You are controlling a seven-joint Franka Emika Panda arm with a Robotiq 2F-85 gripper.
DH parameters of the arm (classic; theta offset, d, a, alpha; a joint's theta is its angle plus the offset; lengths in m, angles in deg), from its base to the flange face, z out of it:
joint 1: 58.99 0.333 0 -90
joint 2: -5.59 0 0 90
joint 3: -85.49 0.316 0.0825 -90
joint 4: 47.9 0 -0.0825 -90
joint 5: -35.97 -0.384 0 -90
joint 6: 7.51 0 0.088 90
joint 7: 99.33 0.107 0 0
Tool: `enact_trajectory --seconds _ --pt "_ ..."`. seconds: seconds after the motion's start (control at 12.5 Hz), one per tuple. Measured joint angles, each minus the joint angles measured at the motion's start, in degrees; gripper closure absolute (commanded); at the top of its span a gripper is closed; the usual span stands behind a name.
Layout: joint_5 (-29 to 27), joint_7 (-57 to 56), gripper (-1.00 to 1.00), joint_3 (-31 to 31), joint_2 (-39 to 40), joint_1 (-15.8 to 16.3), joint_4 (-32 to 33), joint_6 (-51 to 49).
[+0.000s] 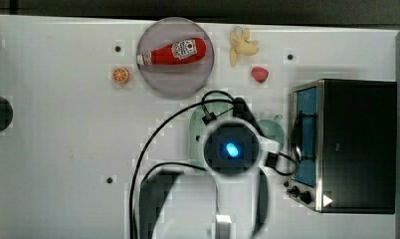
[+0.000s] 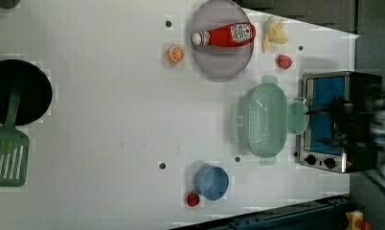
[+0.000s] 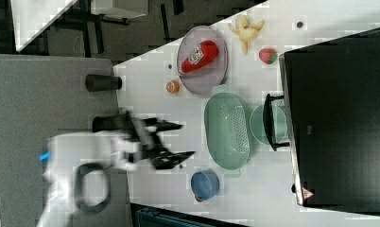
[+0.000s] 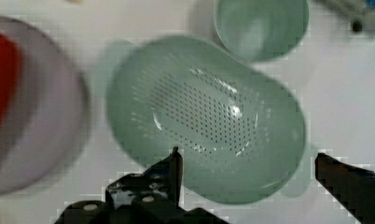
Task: Drag strainer right to left.
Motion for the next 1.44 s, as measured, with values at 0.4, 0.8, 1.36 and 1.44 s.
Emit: enact_trajectory --seconds 0.4,0.8,1.36,1.44 --pt "-0.65 13.15 -1.0 0.76 19.13 0.28 5.71 16.62" --pt "-1.56 19.86 -1.0 2.25 24.61 -0.06 4.59 25.54" --pt "-0.93 26.05 -1.0 4.18 27.37 1.55 3.36 29.85" --pt "-1.62 26.55 -1.0 4.11 28.0 1.98 3.8 29.91"
